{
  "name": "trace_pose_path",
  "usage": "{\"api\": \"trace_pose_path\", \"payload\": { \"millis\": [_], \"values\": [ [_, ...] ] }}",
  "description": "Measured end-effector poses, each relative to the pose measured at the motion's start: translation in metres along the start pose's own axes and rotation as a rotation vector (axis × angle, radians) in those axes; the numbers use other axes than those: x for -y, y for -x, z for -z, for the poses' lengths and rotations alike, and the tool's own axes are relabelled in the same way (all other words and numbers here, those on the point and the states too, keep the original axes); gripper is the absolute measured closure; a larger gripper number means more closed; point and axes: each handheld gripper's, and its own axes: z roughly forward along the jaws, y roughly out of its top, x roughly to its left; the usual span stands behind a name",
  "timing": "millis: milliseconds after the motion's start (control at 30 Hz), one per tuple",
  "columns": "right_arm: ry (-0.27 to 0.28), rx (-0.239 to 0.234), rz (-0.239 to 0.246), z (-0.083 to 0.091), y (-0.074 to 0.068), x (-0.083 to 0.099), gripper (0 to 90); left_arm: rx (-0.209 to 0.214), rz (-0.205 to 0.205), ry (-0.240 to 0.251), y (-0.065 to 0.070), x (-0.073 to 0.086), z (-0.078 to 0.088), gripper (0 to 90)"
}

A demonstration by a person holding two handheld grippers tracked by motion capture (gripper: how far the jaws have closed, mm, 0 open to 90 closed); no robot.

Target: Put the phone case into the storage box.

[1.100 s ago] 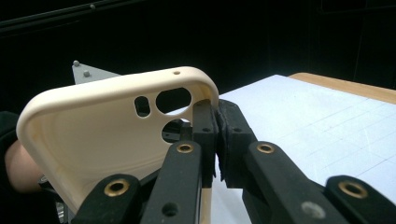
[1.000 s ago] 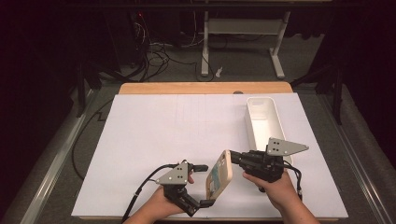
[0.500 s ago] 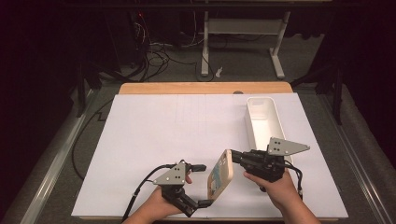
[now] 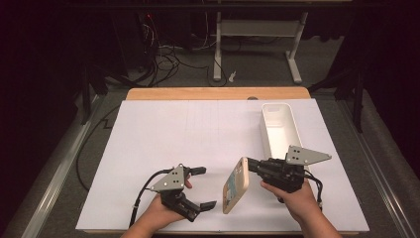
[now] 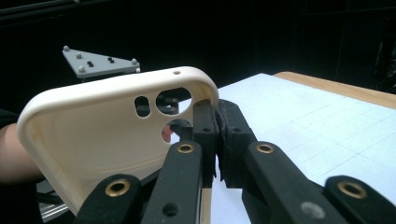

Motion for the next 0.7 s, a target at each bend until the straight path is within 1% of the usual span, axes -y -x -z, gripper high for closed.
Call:
{"api": "trace_pose_path", "payload": {
  "millis": [133,167,200,233,333,367,400,433,467,500,533,567,600,633,700],
  "values": [
    [-0.001,0.008,0.001,0.001,0.001,0.0,88.0,-0.058,0.006,-0.001,-0.006,0.003,0.007,0.1],
    [-0.002,0.012,0.001,0.002,0.001,0.0,88.0,-0.069,0.006,-0.004,-0.007,0.003,0.008,0.1],
    [-0.002,0.012,0.001,0.002,0.001,0.0,88.0,-0.069,0.006,-0.004,-0.007,0.003,0.008,0.1],
    [-0.001,0.017,0.003,0.002,0.002,0.0,88.0,-0.099,0.011,-0.007,-0.009,0.005,0.011,0.1],
    [-0.004,0.023,0.006,0.003,0.003,0.0,88.0,-0.147,0.021,0.005,-0.012,0.007,0.017,0.1],
    [-0.006,0.029,0.008,0.003,0.003,0.0,88.0,-0.158,0.026,0.006,-0.013,0.008,0.018,0.1],
    [-0.006,0.029,0.008,0.003,0.003,0.0,88.0,-0.158,0.026,0.006,-0.013,0.008,0.018,0.1],
    [-0.007,0.034,0.007,0.004,0.004,0.0,88.0,-0.187,0.031,0.002,-0.014,0.009,0.021,0.1],
    [-0.006,0.035,0.007,0.004,0.004,0.0,88.0,-0.203,0.03,0.002,-0.015,0.009,0.023,0.1],
    [-0.006,0.035,0.007,0.004,0.004,0.0,88.0,-0.203,0.03,0.002,-0.015,0.009,0.023,0.1],
    [-0.006,0.042,0.004,0.005,0.004,0.0,87.9,-0.24,0.031,-0.001,-0.016,0.012,0.03,0.1],
    [-0.005,0.045,0.006,0.006,0.004,0.0,88.0,-0.255,0.032,0.001,-0.016,0.013,0.033,0.1],
    [-0.005,0.047,0.008,0.006,0.004,0.0,88.0,-0.255,0.032,0.001,-0.016,0.013,0.033,0.2],
    [-0.005,0.05,0.008,0.006,0.004,0.0,88.0,-0.291,0.037,0.003,-0.018,0.015,0.042,0.1],
    [-0.006,0.056,0.009,0.007,0.005,0.0,88.0,-0.328,0.042,0.006,-0.019,0.017,0.052,0.1]
  ]
}}
